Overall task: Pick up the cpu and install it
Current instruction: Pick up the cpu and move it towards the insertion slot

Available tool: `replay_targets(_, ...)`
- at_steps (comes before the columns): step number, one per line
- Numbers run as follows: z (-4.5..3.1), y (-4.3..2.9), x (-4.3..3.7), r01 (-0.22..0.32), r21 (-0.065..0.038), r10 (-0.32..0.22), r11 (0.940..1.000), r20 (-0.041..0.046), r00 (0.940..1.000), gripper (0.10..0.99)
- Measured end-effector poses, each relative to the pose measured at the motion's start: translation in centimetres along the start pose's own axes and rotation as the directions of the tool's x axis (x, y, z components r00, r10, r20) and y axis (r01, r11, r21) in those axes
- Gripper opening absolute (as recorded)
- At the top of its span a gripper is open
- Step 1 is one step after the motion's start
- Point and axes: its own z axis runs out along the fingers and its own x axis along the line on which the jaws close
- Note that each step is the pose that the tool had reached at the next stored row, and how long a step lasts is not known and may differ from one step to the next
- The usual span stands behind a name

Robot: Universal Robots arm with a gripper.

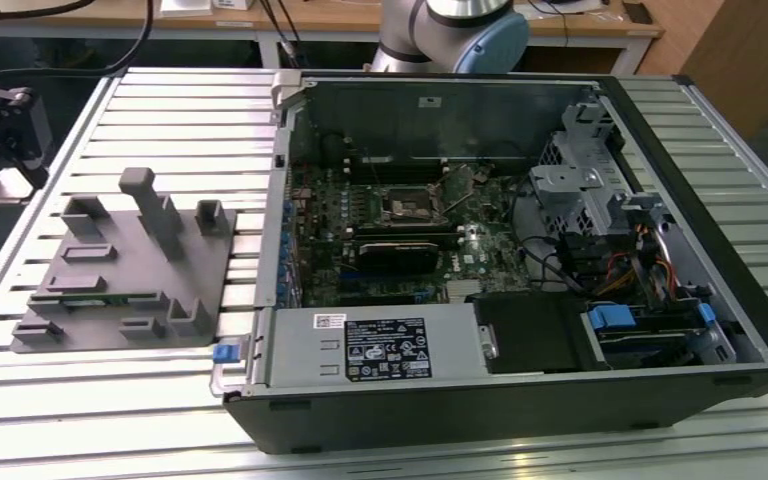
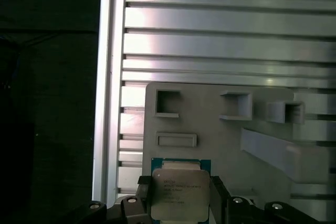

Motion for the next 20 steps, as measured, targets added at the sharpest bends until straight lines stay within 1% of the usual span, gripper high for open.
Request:
replay_targets(3,-0.33,0.02,0.00,0.000,0.000,0.000,1.0000,0.0000,1.0000,0.529)
replay_targets(11,-1.65,0.07,-0.01,0.000,0.000,0.000,1.0000,0.0000,1.0000,0.529)
replay_targets(20,-2.80,0.15,-0.02,0.000,0.000,0.000,1.0000,0.0000,1.0000,0.529)
